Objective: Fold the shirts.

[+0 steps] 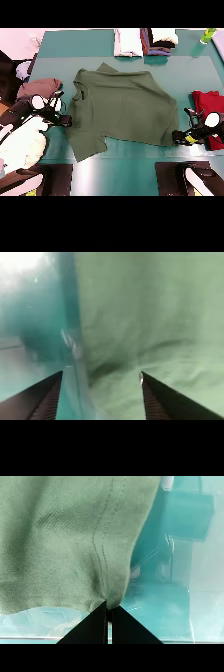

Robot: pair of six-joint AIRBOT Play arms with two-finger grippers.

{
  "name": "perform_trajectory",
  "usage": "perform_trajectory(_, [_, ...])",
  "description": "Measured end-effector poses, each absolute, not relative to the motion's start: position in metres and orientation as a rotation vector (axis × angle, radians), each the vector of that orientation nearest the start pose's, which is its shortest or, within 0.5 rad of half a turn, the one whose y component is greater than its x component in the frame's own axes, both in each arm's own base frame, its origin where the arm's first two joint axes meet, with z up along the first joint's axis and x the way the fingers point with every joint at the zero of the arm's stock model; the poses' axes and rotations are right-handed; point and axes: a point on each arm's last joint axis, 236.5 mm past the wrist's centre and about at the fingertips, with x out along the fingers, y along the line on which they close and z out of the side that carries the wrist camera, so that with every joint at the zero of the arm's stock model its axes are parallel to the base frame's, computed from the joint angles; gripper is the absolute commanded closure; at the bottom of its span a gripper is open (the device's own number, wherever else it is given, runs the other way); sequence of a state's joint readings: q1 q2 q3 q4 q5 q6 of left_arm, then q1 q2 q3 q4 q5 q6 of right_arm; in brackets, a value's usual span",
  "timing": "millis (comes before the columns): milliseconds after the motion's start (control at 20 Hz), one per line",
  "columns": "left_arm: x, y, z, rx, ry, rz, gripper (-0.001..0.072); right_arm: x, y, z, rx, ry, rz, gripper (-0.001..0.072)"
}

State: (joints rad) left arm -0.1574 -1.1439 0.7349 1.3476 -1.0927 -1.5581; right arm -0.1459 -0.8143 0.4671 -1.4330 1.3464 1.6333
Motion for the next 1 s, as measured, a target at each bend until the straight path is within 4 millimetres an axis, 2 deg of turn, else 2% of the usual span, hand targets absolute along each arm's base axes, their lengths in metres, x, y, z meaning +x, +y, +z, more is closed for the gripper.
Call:
perform_trajectory(50, [0.262,-0.092,-0.077,-0.114,1.512,-0.227,0.0188,0.15,0.01,-0.079,0.307,1.677,-0.087,0.0688])
perform_trajectory(200, [0.255,-0.097,-0.081,-0.134,1.525,-0.252,0.0211,0.15,0.01,-0.079,0.307,1.678,-0.087,0.0688])
perform_trajectory(250, [0.254,-0.098,-0.082,-0.134,1.529,-0.257,0.0281,0.15,0.01,-0.079,0.307,1.678,-0.087,0.0688])
perform_trajectory(300, [0.253,-0.099,-0.082,-0.137,1.531,-0.261,0.0558,0.15,0.01,-0.079,0.307,1.677,-0.087,0.0688])
perform_trajectory(350, [0.25,-0.1,-0.083,-0.141,1.54,-0.265,0.0675,0.151,0.01,-0.079,0.306,1.675,-0.087,0.0688])
perform_trajectory(400, [0.248,-0.1,-0.081,-0.136,1.55,-0.272,0.0682,0.153,0.009,-0.077,0.305,1.667,-0.087,0.0688])
perform_trajectory(500, [0.257,-0.103,-0.07,-0.134,1.519,-0.282,0.0682,0.165,0.008,-0.068,0.301,1.631,-0.085,0.0688])
perform_trajectory(600, [0.27,-0.105,-0.046,-0.124,1.462,-0.3,0.0682,0.185,0.005,-0.048,0.294,1.569,-0.081,0.0688])
perform_trajectory(650, [0.279,-0.106,-0.028,-0.113,1.415,-0.312,0.0683,0.195,0.004,-0.035,0.288,1.535,-0.076,0.0688])
perform_trajectory(750, [0.303,-0.106,0.027,-0.083,1.266,-0.326,0.0682,0.22,0.0,0.002,0.271,1.445,-0.066,0.0688])
perform_trajectory(850, [0.322,-0.103,0.106,-0.049,1.061,-0.332,0.0682,0.248,-0.004,0.055,0.249,1.318,-0.054,0.0688])
perform_trajectory(900, [0.327,-0.1,0.154,-0.03,0.939,-0.328,0.0683,0.263,-0.006,0.088,0.235,1.235,-0.049,0.0688])
perform_trajectory(1000, [0.322,-0.092,0.253,-0.006,0.692,-0.313,0.0683,0.285,-0.009,0.161,0.208,1.053,-0.04,0.0688])
